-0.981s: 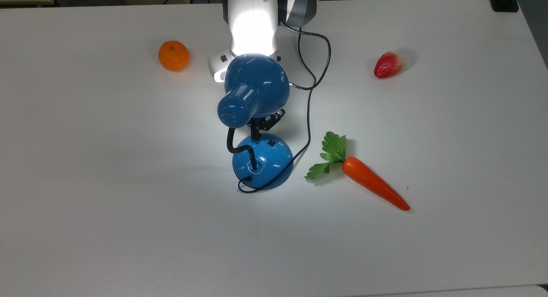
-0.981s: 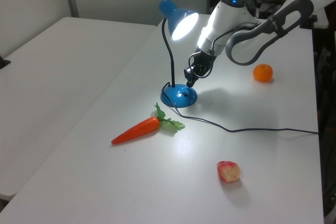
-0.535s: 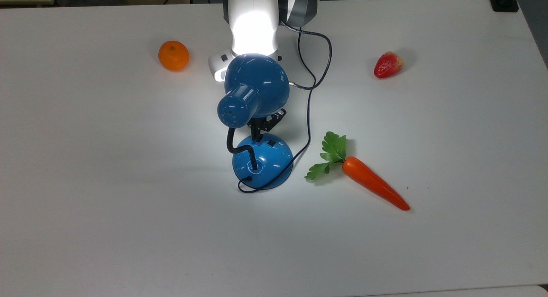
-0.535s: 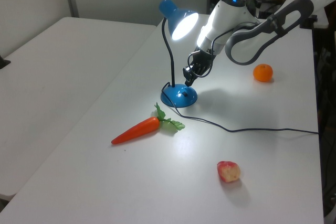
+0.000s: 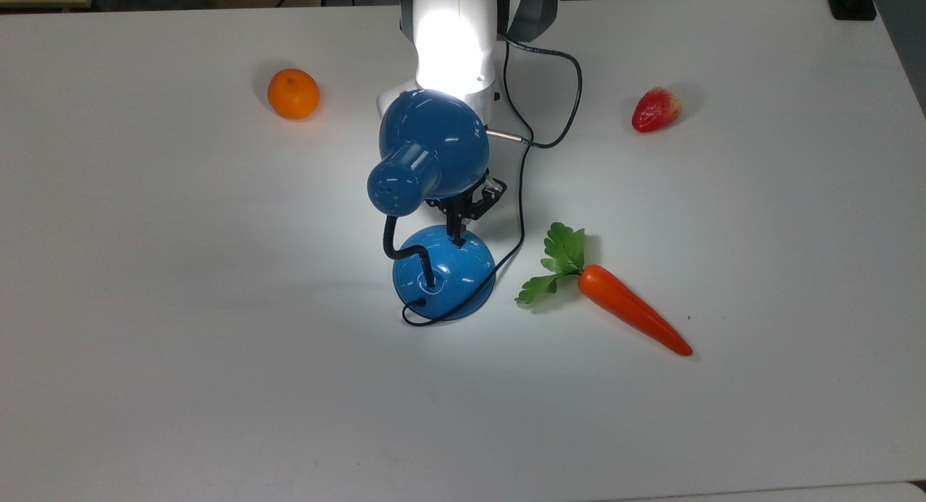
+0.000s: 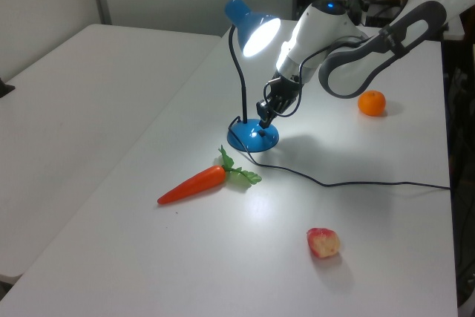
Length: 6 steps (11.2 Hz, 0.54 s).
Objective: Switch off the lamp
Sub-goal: 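Press the switch on the lamp base with the gripper fingers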
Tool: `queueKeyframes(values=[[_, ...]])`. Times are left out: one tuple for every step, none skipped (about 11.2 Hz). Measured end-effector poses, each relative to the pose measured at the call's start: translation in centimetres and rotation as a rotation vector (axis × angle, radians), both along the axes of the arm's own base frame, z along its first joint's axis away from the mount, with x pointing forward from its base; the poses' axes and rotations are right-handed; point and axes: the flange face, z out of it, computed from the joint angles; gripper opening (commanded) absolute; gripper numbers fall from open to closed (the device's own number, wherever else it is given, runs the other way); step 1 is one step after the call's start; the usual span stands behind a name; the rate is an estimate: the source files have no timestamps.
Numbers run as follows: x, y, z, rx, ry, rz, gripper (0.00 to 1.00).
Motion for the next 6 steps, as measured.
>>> queueKeyframes(values=[[0.0, -0.1, 0.0, 0.001, 0.001, -0.004, 0.10], [0.0, -0.1, -0.1, 0.001, 0.002, -0.009, 0.10], [0.0, -0.2, -0.3, 0.000, 0.005, -0.011, 0.10], [0.0, -0.1, -0.8, -0.003, 0.012, -0.010, 0.10], [-0.1, 0.2, -1.4, -0.008, 0.020, -0.005, 0.10], [-0.1, 0.6, -1.7, -0.011, 0.015, -0.001, 0.10]])
